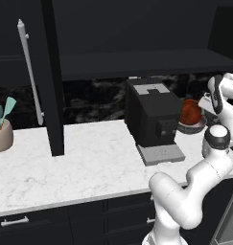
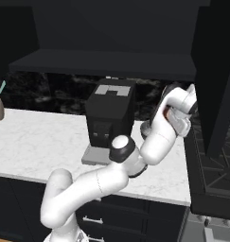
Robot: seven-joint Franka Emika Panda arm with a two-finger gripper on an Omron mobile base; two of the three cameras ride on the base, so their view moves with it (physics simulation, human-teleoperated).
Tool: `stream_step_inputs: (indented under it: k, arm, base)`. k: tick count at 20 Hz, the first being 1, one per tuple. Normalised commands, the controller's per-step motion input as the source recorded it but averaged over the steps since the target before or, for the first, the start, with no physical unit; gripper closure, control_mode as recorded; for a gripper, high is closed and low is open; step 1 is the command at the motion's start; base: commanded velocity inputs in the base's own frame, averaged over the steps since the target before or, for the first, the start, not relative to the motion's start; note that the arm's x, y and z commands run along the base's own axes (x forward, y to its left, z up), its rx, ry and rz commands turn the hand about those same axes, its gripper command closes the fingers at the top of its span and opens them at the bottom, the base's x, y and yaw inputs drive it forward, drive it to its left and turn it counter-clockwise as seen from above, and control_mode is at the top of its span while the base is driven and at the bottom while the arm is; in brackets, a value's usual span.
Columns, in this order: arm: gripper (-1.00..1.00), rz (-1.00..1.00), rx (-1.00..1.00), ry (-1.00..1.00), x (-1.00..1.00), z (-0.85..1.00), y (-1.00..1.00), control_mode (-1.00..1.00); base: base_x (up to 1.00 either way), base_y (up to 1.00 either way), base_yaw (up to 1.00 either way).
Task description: Pick up the bowls on the counter and stack them on top of one another in the open cabinet. Place the smaller bowl on top of the larger bowl.
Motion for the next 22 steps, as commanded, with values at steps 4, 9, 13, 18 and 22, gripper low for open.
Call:
stream_step_inputs:
  k: [4, 9, 13, 18, 22]
  arm:
    - [-1.0, 0.0, 0.02, 0.0, -0.01, -0.46, 0.75, -1.0]
    - [-1.0, 0.0, 0.0, 0.0, -0.03, -0.59, 0.51, -1.0]
    - [-1.0, 0.0, -0.02, 0.0, -0.02, -0.71, 0.31, -1.0]
    - [1.0, -0.02, -0.08, -0.05, -0.07, -0.49, 0.16, -1.0]
    - [1.0, -0.01, 0.0, -0.02, 0.01, 0.0, 0.0, -1.0]
  base:
    - [0.0, 0.0, 0.0]
    - [0.0, 0.0, 0.0]
    - [0.0, 0.0, 0.0]
    - [0.0, 0.0, 0.0]
    - [0.0, 0.0, 0.0]
